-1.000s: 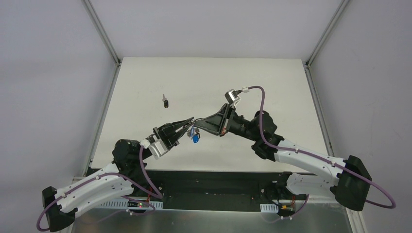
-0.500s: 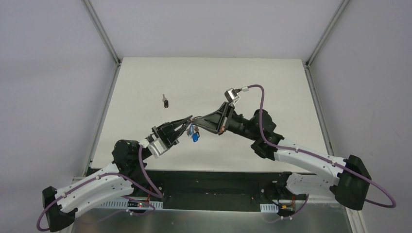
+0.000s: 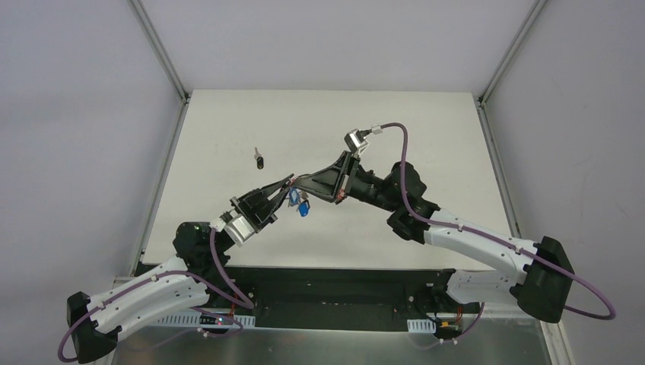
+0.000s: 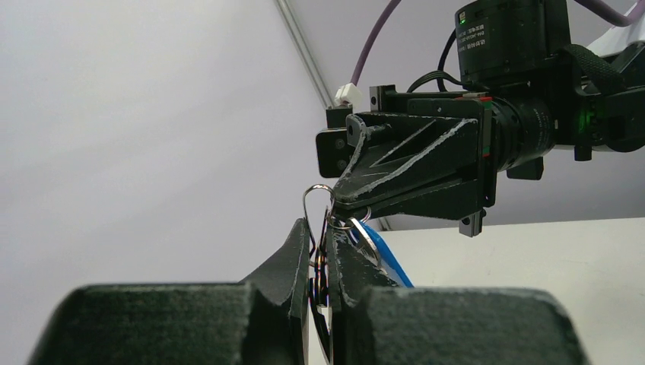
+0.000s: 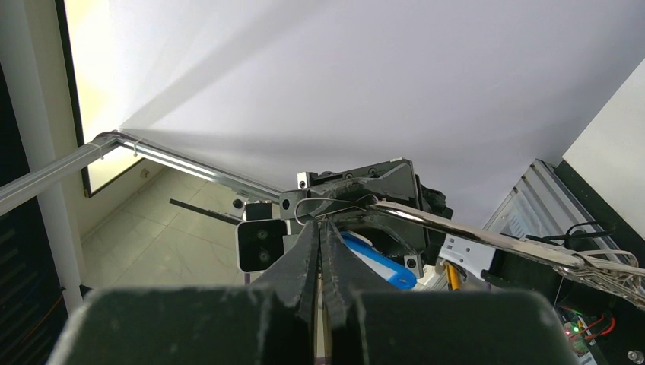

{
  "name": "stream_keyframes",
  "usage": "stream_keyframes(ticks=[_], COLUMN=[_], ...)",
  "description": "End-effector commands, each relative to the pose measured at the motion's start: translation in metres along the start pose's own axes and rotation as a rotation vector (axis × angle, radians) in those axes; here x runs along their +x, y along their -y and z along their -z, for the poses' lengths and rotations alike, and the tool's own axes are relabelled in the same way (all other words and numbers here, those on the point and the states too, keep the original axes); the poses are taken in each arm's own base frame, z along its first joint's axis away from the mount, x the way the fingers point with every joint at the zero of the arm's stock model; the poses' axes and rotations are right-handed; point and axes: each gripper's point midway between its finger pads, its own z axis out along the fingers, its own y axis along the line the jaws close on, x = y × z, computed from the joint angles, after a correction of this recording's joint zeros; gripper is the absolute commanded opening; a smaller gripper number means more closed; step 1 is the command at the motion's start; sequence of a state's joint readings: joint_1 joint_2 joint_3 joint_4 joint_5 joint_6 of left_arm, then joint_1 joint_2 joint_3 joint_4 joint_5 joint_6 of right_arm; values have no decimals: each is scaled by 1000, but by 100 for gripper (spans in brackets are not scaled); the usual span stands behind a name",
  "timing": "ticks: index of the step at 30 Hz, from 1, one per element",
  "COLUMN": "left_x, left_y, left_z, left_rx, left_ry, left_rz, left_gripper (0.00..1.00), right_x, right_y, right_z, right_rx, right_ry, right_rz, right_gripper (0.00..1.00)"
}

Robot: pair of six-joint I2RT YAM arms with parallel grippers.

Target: Put the keys on the keyring

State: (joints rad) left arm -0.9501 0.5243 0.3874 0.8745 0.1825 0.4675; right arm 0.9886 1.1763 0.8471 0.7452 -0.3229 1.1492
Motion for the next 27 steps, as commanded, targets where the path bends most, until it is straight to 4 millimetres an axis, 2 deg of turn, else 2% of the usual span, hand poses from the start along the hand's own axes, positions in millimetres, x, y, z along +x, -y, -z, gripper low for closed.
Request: stream_keyframes(ticks=[1, 14, 27], left_x=[8, 20, 31], left_y=[21, 21, 18], left_z=[2, 6, 6], left_rx=[81, 62, 33], left_ry=[-4, -35, -68], left_rz=[14, 15, 3], left_gripper=[0, 0, 0], right_x=[-15, -17, -8], right_y=[-58, -89, -114], right_z=[-8, -9, -13], right_rx=[-147, -191, -227], right_ry=[56, 55, 28], right_rz=[47, 100, 130], right_gripper=[0, 0, 0])
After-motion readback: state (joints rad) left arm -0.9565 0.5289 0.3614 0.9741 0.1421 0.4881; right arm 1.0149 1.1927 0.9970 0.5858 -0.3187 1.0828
